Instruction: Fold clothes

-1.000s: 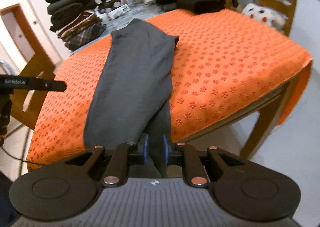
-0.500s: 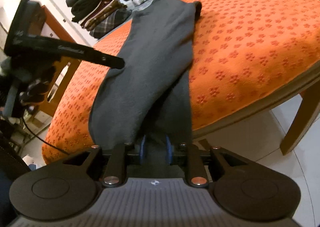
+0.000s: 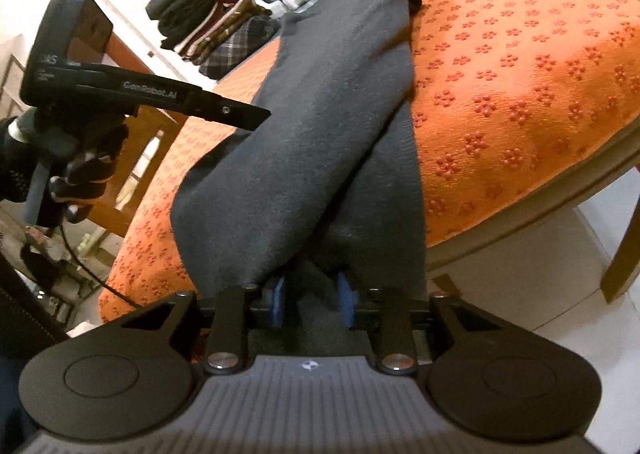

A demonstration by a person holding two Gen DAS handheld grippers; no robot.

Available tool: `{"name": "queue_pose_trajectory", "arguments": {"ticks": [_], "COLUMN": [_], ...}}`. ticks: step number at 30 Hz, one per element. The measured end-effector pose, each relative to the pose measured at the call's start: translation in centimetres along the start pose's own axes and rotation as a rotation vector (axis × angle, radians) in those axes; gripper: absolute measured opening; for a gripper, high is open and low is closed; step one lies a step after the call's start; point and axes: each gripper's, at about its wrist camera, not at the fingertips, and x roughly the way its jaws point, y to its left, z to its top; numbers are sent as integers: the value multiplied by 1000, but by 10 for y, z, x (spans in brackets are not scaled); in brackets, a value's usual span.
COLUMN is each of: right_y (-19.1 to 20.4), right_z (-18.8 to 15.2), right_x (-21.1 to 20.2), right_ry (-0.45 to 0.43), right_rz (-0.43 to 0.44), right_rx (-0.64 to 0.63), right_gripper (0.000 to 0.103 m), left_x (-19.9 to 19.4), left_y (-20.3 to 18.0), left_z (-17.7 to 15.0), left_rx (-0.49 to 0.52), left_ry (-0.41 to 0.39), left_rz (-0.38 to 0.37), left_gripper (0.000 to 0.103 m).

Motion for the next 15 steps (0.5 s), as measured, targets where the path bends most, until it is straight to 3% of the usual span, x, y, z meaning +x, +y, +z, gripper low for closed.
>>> {"name": "queue_pose_trajectory", "arguments": {"ticks": [3, 7, 15], "right_y": [6, 16, 29], "right_z": [0, -4, -15], "right_x": [-3, -30, -108], "right_ry": [13, -8, -175], "right_rz": [-8, -114, -275], "right_rx": [17, 40, 200], "right_gripper": [6, 5, 5], "left_x": [-1, -1, -5], "left_y": [1, 1, 2], "left_z": [1, 0, -3], "left_rx": [2, 10, 18], "left_ry": [3, 0, -9], "left_rz": [-7, -15, -24], "left_gripper": [32, 32, 32]}}
